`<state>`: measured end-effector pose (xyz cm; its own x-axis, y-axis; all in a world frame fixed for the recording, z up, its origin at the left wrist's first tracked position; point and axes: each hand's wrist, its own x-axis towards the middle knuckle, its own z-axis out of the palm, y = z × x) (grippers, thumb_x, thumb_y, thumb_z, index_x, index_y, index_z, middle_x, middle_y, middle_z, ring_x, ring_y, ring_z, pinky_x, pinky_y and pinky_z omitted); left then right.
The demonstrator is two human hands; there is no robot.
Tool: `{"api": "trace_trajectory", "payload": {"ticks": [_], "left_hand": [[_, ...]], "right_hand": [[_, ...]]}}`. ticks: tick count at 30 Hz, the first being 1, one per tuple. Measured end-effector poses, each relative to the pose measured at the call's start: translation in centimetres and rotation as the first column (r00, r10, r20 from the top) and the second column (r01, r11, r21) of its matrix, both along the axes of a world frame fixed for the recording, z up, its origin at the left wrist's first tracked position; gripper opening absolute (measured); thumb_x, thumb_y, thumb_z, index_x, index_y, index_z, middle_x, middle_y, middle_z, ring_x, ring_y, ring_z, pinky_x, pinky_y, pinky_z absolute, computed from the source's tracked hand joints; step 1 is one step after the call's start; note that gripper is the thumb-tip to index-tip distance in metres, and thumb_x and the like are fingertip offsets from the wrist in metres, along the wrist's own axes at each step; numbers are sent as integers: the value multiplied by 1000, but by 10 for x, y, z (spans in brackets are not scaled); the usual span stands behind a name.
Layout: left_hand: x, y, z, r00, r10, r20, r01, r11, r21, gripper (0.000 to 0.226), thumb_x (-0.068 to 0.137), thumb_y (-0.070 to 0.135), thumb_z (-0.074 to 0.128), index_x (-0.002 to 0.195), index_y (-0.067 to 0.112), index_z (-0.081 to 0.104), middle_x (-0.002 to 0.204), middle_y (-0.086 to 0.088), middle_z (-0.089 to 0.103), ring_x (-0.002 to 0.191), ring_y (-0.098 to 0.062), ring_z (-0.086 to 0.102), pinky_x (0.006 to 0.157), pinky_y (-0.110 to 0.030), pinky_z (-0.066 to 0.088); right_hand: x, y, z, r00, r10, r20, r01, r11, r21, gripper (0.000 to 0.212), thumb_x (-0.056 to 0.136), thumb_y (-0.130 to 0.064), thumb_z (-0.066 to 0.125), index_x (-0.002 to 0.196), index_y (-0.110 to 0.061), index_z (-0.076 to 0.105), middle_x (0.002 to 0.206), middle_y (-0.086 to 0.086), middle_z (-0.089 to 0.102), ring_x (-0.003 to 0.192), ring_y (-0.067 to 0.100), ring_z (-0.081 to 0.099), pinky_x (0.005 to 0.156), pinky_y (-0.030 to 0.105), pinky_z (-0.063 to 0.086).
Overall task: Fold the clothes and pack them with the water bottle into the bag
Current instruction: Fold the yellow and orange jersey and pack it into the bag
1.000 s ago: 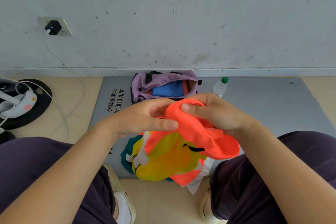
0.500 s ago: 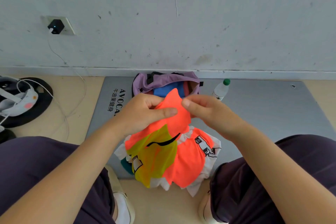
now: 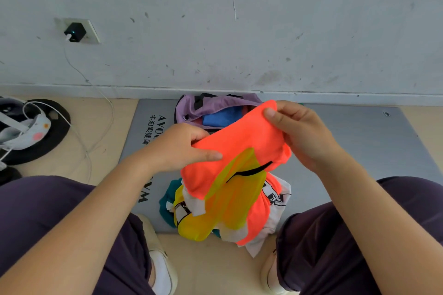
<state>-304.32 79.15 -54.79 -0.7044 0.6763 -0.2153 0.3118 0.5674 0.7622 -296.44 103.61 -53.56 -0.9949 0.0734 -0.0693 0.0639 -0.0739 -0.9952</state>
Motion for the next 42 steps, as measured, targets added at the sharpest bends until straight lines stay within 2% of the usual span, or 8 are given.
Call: {"api": "trace_trajectory", "payload": {"ticks": [6, 11, 19, 24, 30, 34, 38, 42], "left_hand": [[1, -5, 9, 978, 189, -88, -178, 976, 124, 38, 70, 57, 71, 72, 19, 68, 62, -2, 59, 55, -3, 48, 54, -20, 34], [9, -8, 31, 972, 217, -88, -156, 882, 444, 24, 75, 52, 76, 75, 28, 74, 59, -18, 51, 53, -8, 38, 50, -15, 29], [-1, -8, 10, 882, 361, -303, -266, 912, 312, 10, 88, 28, 72, 96, 26, 79, 92, 12, 76, 86, -10, 69, 79, -29, 51], [-4, -13, 9, 854, 306, -420, -227, 947, 228, 8, 87, 32, 72, 90, 29, 78, 85, 9, 73, 73, -3, 60, 68, -30, 48], [-1, -15, 9, 904, 227, -362, -146, 960, 237, 16, 86, 44, 64, 81, 31, 72, 57, -9, 56, 55, -25, 47, 57, -41, 42], [-5, -19, 11, 953, 175, -245, -134, 975, 175, 23, 74, 55, 77, 78, 33, 72, 46, 8, 43, 45, -8, 34, 49, -24, 29], [-8, -21, 11, 996, 3, -92, -16, 990, -139, 30, 70, 51, 80, 69, 23, 69, 58, 14, 56, 53, -7, 50, 55, -26, 37], [-2, -14, 9, 996, 14, 90, -22, 995, 93, 19, 94, 26, 62, 93, 9, 69, 84, -4, 62, 78, -12, 57, 78, -32, 43]], "right_hand": [[1, 10, 5, 986, -152, -63, 157, 983, 99, 15, 84, -33, 66, 91, -21, 73, 91, 5, 71, 86, 20, 61, 81, 41, 45], [3, 7, 14, 955, -245, -166, 272, 947, 168, 8, 89, -32, 62, 86, -33, 70, 64, 4, 61, 60, 19, 46, 60, 34, 35], [-3, -4, -5, 970, -239, -40, 234, 886, 399, 7, 95, -23, 63, 99, -20, 58, 73, 26, 59, 56, 12, 43, 58, 29, 33], [-2, 3, -4, 999, -46, 5, 39, 894, 447, 26, 95, -20, 62, 118, -33, 63, 74, 41, 53, 67, 27, 44, 68, 35, 39], [-2, 8, -10, 994, 20, 109, -88, 736, 671, 10, 90, -18, 68, 94, -27, 69, 67, 14, 64, 63, 7, 48, 68, 30, 44], [-2, 14, -6, 998, 28, 62, -65, 670, 739, 12, 86, -18, 72, 81, -27, 65, 72, -7, 57, 65, 2, 50, 63, 19, 38], [1, 14, 1, 994, 106, 40, -111, 822, 559, 4, 93, -19, 64, 90, -16, 64, 90, 7, 59, 83, 22, 54, 78, 33, 42], [4, 1, 5, 987, 160, -16, -139, 898, 417, 11, 97, -21, 56, 92, -10, 57, 74, 11, 50, 70, 13, 46, 64, 26, 36]]}}
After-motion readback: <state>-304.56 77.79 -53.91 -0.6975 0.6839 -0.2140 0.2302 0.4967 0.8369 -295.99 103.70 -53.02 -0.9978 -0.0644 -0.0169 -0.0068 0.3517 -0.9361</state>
